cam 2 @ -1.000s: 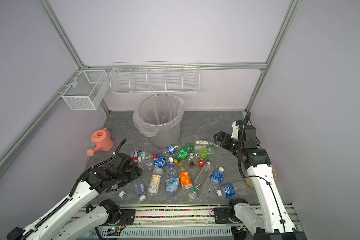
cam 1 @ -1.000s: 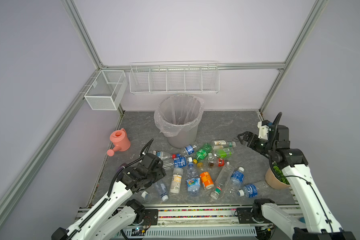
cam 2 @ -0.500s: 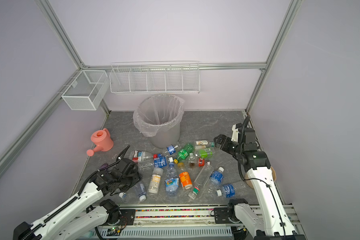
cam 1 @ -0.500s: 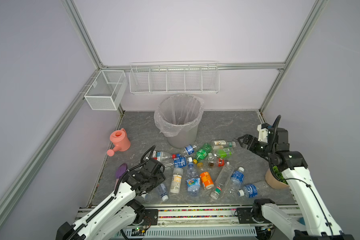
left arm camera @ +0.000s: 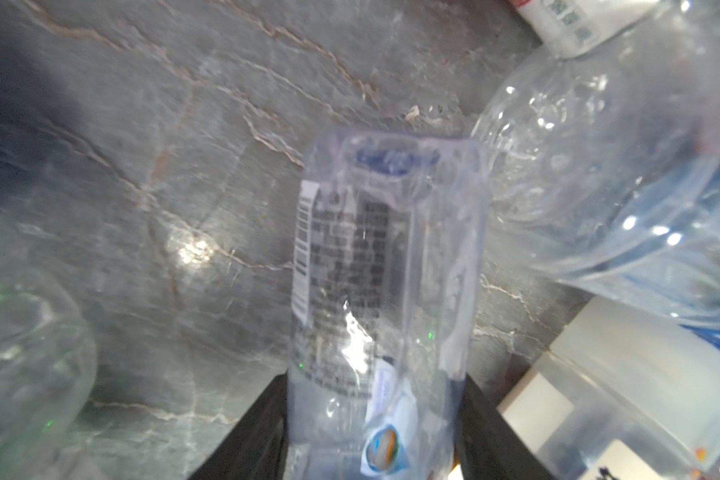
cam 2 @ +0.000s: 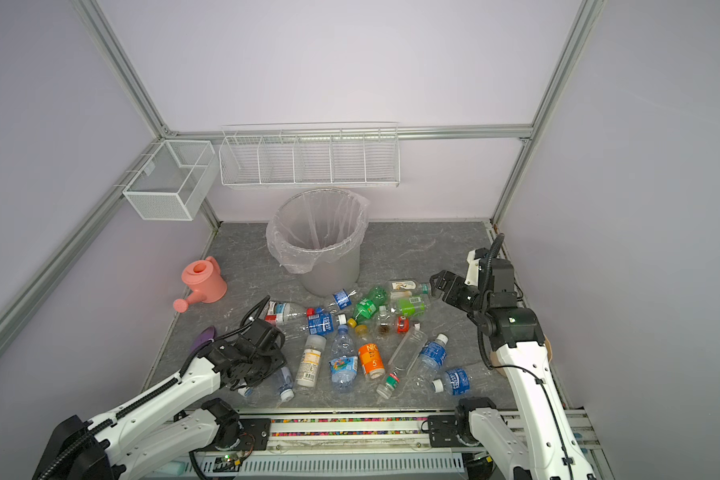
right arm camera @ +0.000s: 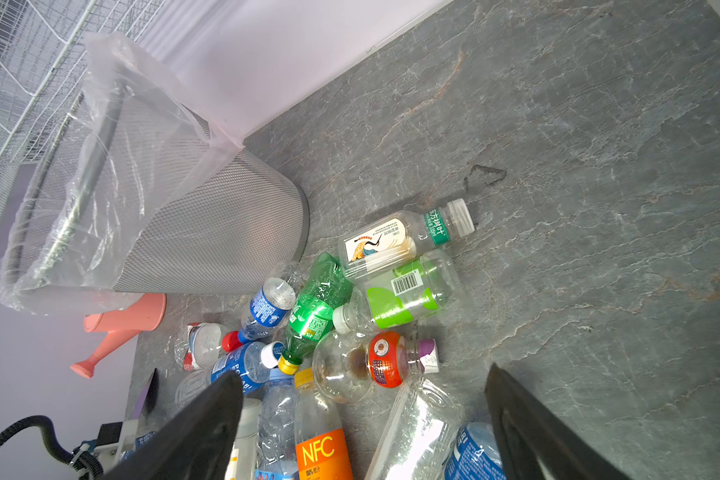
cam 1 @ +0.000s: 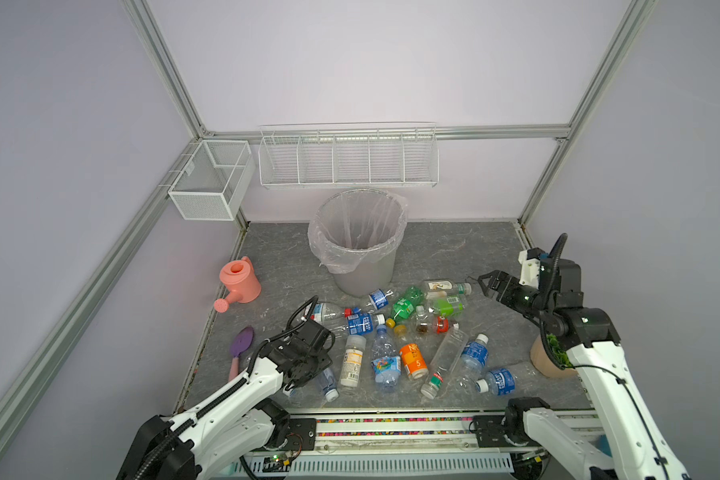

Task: Throw the plastic bottles in the bin
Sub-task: 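Lift the clear bottle with the left gripper up over the bin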

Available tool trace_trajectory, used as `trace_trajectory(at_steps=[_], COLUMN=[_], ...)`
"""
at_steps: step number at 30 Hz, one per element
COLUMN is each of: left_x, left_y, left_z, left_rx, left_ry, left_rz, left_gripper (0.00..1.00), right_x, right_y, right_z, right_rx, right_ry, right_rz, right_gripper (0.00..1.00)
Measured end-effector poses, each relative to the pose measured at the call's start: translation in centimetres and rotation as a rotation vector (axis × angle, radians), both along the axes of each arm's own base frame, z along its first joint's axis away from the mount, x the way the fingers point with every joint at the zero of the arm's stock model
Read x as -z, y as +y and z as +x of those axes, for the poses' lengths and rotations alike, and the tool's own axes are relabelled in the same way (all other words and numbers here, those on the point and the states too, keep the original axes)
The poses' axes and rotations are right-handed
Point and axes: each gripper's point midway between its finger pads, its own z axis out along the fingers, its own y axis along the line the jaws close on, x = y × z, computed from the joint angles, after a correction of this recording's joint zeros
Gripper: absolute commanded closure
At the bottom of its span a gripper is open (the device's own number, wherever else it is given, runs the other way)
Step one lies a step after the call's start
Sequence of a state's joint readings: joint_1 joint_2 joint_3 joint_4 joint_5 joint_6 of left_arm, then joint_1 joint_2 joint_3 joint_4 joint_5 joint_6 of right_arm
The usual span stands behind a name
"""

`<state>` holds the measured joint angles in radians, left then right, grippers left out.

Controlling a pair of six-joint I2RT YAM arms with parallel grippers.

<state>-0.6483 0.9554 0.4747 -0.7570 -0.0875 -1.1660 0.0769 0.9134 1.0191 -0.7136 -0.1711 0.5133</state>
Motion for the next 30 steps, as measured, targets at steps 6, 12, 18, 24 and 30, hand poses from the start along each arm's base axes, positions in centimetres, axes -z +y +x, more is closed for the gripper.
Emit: trace_trajectory(at_steps=[6, 12, 18, 24, 30], left_x=[0.2, 0.4, -0.4, -5.7, -13.2], left_y=[0.0, -0.1, 1.5, 1.8, 1.7], left_z=[0.4, 0.7, 0.1, 1.8, 4.1], left_rx=[-0.007, -0.013, -0.031, -0.057, -0.063], left_ry=[-0.01, -0.023, -0.032, -0.137, -0.291], left_rz=[0.004, 0.007, 0.062, 0.069, 0.062], left_gripper=[0.43, 0.61, 0.64, 0.65, 0.65], right_x=[0.8, 0.6, 0.5, 0.5, 0.4], right_y=[-0.2, -0.3, -0.2, -0.2, -0.2], right_z=[-0.4, -0.6, -0.6, -1.0, -1.2], right_rx=[0.008, 0.01, 0.008, 0.008, 0.008], right_ry=[0.015, 0.006, 0.003, -0.005, -0.015], right_rz=[-0.008, -0.01, -0.009, -0.008, -0.007], right_gripper=[0.06, 0.06, 0.06, 0.05, 0.05])
